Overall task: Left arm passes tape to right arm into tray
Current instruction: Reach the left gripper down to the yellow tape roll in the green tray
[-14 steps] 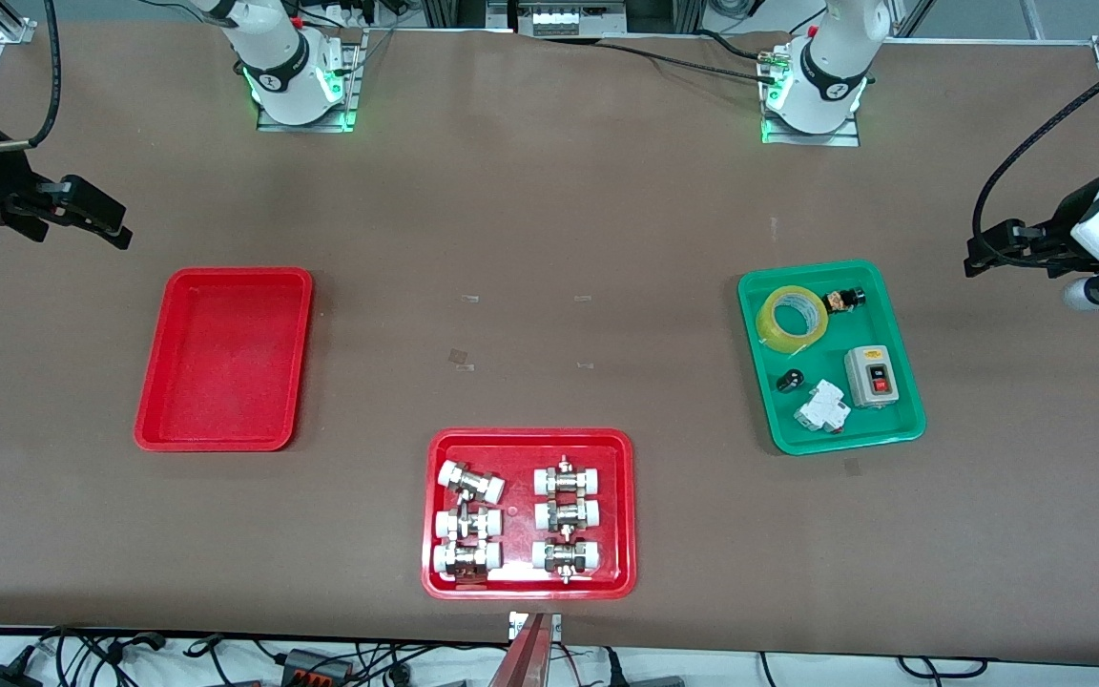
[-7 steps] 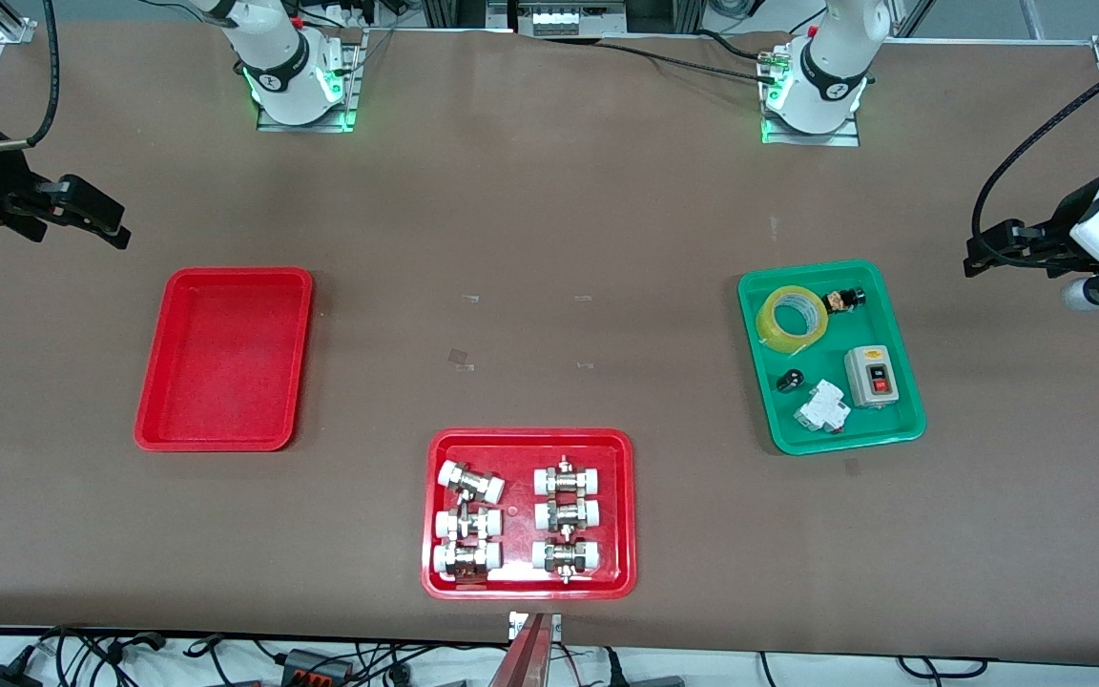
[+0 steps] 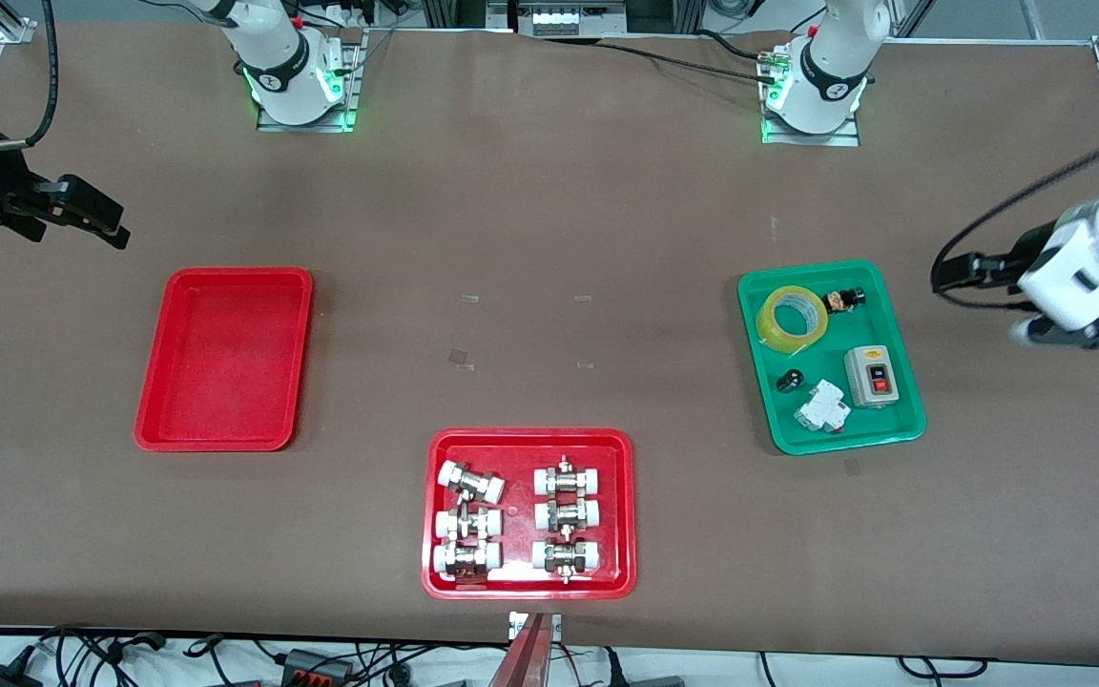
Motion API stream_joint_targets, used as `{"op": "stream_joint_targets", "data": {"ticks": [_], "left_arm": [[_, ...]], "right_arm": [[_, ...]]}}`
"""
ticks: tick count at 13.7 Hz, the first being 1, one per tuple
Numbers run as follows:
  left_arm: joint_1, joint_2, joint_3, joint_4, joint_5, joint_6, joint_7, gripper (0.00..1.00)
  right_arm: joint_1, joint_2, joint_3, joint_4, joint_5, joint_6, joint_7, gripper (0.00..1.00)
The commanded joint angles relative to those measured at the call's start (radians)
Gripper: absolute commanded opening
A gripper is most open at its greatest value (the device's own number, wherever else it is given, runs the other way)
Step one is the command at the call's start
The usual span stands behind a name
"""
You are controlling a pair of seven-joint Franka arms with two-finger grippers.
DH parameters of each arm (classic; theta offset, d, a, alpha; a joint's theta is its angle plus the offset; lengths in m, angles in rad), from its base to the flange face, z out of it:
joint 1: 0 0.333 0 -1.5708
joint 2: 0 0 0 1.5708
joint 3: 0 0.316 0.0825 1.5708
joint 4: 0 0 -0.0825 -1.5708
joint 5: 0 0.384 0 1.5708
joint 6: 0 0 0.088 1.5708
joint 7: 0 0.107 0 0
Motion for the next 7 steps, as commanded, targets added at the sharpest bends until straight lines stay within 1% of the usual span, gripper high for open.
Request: {"op": "stream_joint_targets", "data": {"ticks": [1, 3, 4, 6, 7], "left_arm": [[0.003, 0.175, -0.009, 0.021, -0.03, -0.007, -0.011, 1.0], [-0.003, 0.255, -0.009, -0.006, -0.034, 0.061, -0.016, 1.0], [-0.009, 0.263, -0.009, -0.046, -0.035, 0.104, -0.02, 1.0], [-0.024, 0.228, -0.011, -0.219, -0.035, 0.299, -0.07, 1.0], [-0.04, 0.216, -0.02, -0.277, -0.035, 0.366, -0.113, 1.0]], "right_arm": [[-0.003, 0.005, 0.001, 0.016, -0.009, -0.017, -0.008, 1.0], [-0.003, 0.005, 0.001, 0.016, -0.009, -0.015, -0.007, 1.0], [-0.003, 0.005, 0.001, 0.016, -0.009, -0.017, -0.007, 1.0], [-0.003, 0.005, 0.001, 0.015, -0.009, -0.017, -0.003, 1.0], [-0.003, 0.005, 0.001, 0.015, -0.009, -0.017, -0.002, 1.0]]}}
